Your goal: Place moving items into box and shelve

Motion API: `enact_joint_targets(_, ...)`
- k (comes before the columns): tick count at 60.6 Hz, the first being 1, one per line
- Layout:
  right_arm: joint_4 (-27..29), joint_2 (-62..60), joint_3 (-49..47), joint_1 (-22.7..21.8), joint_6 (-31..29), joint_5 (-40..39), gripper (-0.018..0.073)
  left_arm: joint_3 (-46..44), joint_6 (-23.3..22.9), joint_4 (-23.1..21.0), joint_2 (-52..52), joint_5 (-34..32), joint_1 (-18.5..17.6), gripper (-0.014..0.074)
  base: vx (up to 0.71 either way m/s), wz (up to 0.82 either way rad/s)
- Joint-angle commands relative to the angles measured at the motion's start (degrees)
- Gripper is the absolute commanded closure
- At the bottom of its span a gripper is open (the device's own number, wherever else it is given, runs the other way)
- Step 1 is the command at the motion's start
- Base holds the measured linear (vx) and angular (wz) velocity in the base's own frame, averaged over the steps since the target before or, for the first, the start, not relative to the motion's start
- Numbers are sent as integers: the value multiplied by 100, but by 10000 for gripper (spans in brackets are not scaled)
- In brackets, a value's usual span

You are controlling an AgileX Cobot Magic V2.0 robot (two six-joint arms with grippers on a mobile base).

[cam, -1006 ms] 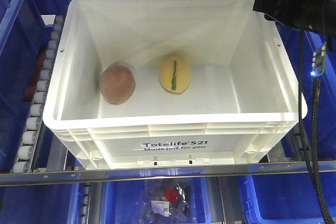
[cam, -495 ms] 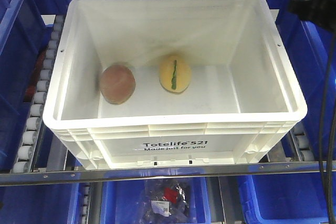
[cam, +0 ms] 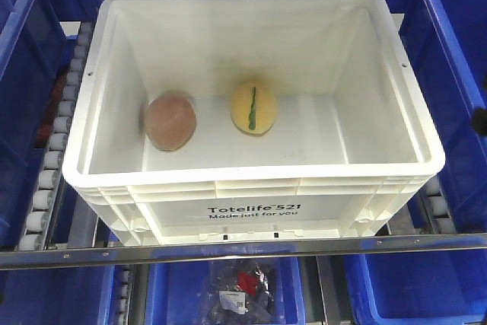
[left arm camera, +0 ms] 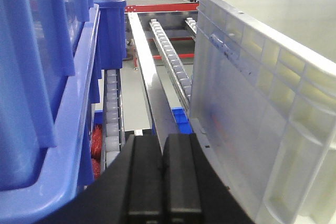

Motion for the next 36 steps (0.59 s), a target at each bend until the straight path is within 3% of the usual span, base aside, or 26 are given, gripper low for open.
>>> enact_joint_targets(1, -322, -647, 181, -35, 240, -490, 172, 118, -14, -38, -48, -466, 11, 603, 0, 0)
enact_joint_targets(13, -814, -2045, 1225, -29, 424, -639, 170, 118, -14, -38, -48, -466, 11, 603, 0, 0)
enact_joint_targets(22, -1359, -2964, 1796, -15, 1343, -639, 187, 118, -14, -38, -48, -466, 11, 603, 0, 0)
enact_joint_targets(30, -1436, -3575, 2318, -15, 2205, -613, 200, 118, -14, -38, -48, -466, 11, 603, 0, 0)
enact_joint_targets(36, -1562, -3973, 2788, -15, 2320, -628, 209, 118, -14, -38, -48, -466, 11, 603, 0, 0)
